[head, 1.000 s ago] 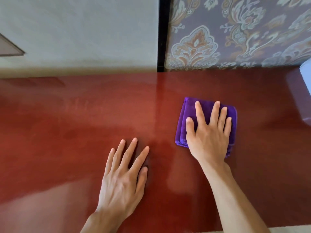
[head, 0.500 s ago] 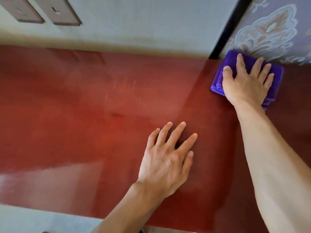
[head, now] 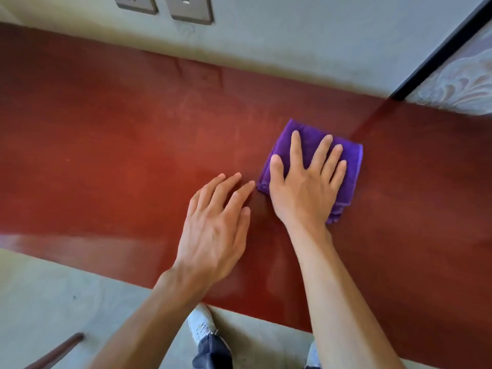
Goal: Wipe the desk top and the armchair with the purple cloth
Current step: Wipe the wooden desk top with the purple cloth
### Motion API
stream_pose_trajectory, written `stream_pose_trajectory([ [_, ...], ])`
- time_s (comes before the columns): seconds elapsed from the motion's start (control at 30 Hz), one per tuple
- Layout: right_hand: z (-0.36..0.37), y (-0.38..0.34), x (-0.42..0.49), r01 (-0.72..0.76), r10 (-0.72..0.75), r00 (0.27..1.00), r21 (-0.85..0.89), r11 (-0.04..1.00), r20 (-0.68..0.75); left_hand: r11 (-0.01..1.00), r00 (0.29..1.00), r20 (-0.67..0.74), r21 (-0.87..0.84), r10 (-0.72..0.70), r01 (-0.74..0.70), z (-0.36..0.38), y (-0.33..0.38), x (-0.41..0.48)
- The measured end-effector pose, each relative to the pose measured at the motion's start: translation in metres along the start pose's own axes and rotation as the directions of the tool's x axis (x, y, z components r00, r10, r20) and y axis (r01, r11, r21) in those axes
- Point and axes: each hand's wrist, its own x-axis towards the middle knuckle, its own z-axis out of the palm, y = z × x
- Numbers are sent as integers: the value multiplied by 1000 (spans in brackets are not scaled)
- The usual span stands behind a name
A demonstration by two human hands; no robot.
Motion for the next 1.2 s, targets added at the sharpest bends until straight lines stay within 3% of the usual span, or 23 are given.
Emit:
stream_pose_trajectory([
  [0.13,11,-60,-67,0,-1,1000,30,1000,17,998,1000,20,-62,-21,22,-21,-35,-8],
  [0.43,19,-174,-164,216,-225,957,66,974,183,991,981,158,-48,-114,123,-87,-133,-64],
  [0.73,45,-266,-199,425,-426,875,57,904,229,918,903,185,-16,-387,397,-133,-207,-113],
  [0.93,61,-323,-206,518,-518,828,61,853,216,863,857,127,-15,-499,505,-153,-254,-122],
  [1.2,88,-413,-213,694,-687,690,59,717,230,753,753,16,21,-658,658,-183,-329,-136],
])
